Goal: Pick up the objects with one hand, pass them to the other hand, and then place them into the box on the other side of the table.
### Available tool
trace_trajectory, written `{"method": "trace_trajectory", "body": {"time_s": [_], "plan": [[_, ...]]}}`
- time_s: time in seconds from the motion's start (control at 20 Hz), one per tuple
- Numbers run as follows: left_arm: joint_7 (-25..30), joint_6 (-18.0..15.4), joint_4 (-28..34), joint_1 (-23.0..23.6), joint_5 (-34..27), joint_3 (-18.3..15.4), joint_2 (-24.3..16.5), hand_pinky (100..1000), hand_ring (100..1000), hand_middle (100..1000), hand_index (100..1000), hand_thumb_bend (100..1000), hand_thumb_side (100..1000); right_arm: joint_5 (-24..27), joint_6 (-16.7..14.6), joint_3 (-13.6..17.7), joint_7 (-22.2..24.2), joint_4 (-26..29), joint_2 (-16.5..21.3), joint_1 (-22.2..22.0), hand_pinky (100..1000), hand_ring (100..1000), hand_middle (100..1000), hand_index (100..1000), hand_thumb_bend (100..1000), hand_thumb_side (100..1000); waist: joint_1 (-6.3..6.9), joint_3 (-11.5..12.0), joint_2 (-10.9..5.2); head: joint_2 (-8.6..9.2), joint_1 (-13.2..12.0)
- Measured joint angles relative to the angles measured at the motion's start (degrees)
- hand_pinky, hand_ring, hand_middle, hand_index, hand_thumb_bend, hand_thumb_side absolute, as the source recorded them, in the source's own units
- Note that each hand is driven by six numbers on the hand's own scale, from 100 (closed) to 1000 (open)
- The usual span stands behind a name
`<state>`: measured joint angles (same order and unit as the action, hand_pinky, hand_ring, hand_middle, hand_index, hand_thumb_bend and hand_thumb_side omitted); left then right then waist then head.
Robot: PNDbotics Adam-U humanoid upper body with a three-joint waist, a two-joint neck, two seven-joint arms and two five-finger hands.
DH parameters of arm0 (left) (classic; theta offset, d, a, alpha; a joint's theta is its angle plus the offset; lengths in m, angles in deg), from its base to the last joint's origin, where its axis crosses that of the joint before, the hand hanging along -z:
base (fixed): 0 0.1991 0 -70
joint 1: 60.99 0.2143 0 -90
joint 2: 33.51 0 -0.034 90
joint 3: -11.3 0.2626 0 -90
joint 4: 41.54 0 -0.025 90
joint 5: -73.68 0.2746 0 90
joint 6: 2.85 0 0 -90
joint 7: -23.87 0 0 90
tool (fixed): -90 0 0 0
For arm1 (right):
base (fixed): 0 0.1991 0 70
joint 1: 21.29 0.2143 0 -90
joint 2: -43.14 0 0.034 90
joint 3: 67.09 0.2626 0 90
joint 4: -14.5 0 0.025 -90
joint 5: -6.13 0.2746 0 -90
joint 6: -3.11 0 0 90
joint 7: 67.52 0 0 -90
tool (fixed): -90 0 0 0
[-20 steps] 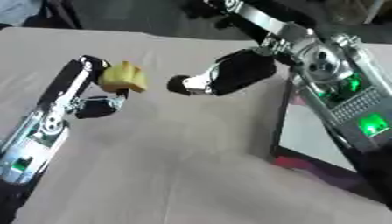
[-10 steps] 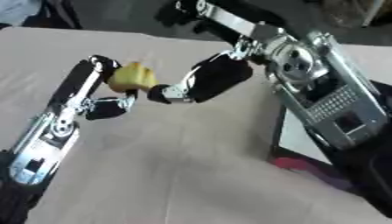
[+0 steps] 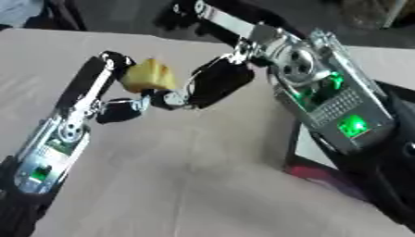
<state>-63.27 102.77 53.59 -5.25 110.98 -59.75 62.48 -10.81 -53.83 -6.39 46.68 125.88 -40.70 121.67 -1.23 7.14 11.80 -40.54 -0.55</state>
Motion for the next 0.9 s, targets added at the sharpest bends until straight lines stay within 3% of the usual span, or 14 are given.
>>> {"method": "trace_trajectory", "body": {"time_s": [0.4,0.9], "plan": [[-0.5,-0.5,2.5,0.1,-2.3,0.5,0.0,604,514,416,527,100,113,-2.6,-1.2,-0.9,0.4,-3.3,-0.8,1.0,900,913,794,838,543,192,-0.04,0.3,-0.06,-0.14,0.3],[-2.1,-3.5,2.6,0.2,-5.2,1.1,0.1,605,511,414,528,100,148,-4.4,-3.0,-2.6,0.1,-9.5,-2.7,2.0,900,915,785,829,517,176,-0.69,0.7,-0.19,-0.51,1.5]]}}
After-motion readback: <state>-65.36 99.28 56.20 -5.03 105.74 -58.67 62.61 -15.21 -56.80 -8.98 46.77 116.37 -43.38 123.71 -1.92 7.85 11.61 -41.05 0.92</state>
